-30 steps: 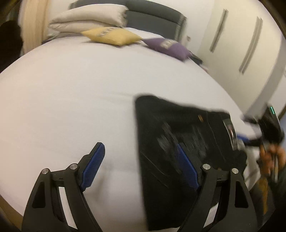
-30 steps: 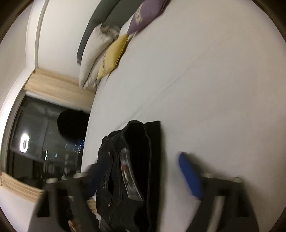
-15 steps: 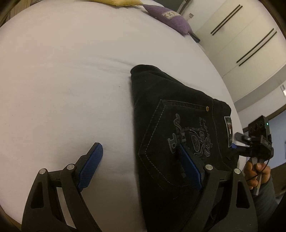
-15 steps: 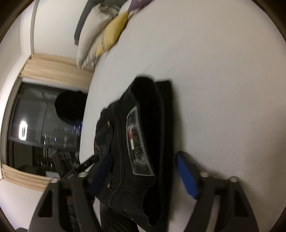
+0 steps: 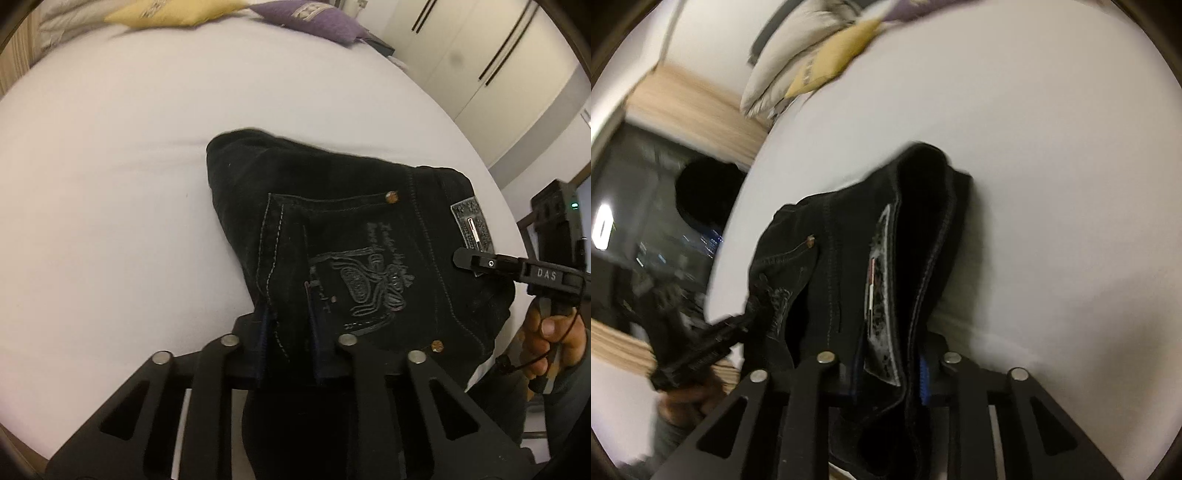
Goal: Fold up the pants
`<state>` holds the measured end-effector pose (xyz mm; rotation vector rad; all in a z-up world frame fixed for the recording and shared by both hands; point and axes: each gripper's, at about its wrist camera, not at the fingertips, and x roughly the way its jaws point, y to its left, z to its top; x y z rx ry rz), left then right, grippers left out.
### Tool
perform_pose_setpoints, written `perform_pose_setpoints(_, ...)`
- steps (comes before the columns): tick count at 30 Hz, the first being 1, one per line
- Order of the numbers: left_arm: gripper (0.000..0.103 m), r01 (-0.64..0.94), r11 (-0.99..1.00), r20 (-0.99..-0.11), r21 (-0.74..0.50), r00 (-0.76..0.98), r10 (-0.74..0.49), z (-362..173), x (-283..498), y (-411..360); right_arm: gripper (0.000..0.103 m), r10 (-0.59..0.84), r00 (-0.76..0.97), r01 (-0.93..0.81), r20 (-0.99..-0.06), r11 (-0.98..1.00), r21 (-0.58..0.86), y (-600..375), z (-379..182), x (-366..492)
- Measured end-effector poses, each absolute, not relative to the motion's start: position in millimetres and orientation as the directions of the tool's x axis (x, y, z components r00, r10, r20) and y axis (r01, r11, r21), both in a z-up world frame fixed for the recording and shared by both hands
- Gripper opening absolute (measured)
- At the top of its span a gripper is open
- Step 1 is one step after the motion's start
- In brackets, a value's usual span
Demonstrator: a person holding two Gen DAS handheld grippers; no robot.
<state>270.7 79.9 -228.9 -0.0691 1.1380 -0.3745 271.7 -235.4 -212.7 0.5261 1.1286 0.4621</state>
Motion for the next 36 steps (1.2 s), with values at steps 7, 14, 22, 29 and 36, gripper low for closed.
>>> perform_pose_setpoints(7, 0.012, 0.286, 0.923, -0.806, -0.256, 0.464, -0.368, -165, 277, 67, 0.021, 0.563, 0.451, -0.199, -0.693, 0.820, 0.537, -233, -155, 274)
perform_pose_setpoints(14, 0.012, 0.313, 0.922, -0.753, -0.230, 0.543, -0.372, -117, 317, 49, 0.021, 0.532, 0.541, -0.233, -0.652, 0.839, 0.491, -271, -105, 320)
perform_pose_setpoints(22, 0.013, 0.299, 0.935, -0.816, -0.190, 0.482, -0.320, -190, 368, 4, 0.022, 0.541, 0.473, -0.132, -0.696, 0.824, 0.551, -303, -172, 370)
perform_pose_setpoints(29, 0.036, 0.259, 0.952, -0.848, -0.164, 0.456, -0.270, -248, 367, 11, 0.050, 0.570, 0.469, -0.081, -0.675, 0.789, 0.609, -330, -232, 365)
perform_pose_setpoints(36, 0.061, 0.219, 0.972, -0.800, -0.088, 0.566, -0.200, -212, 338, 35, 0.070, 0.477, 0.555, -0.009, -0.681, 0.823, 0.569, -359, -197, 329)
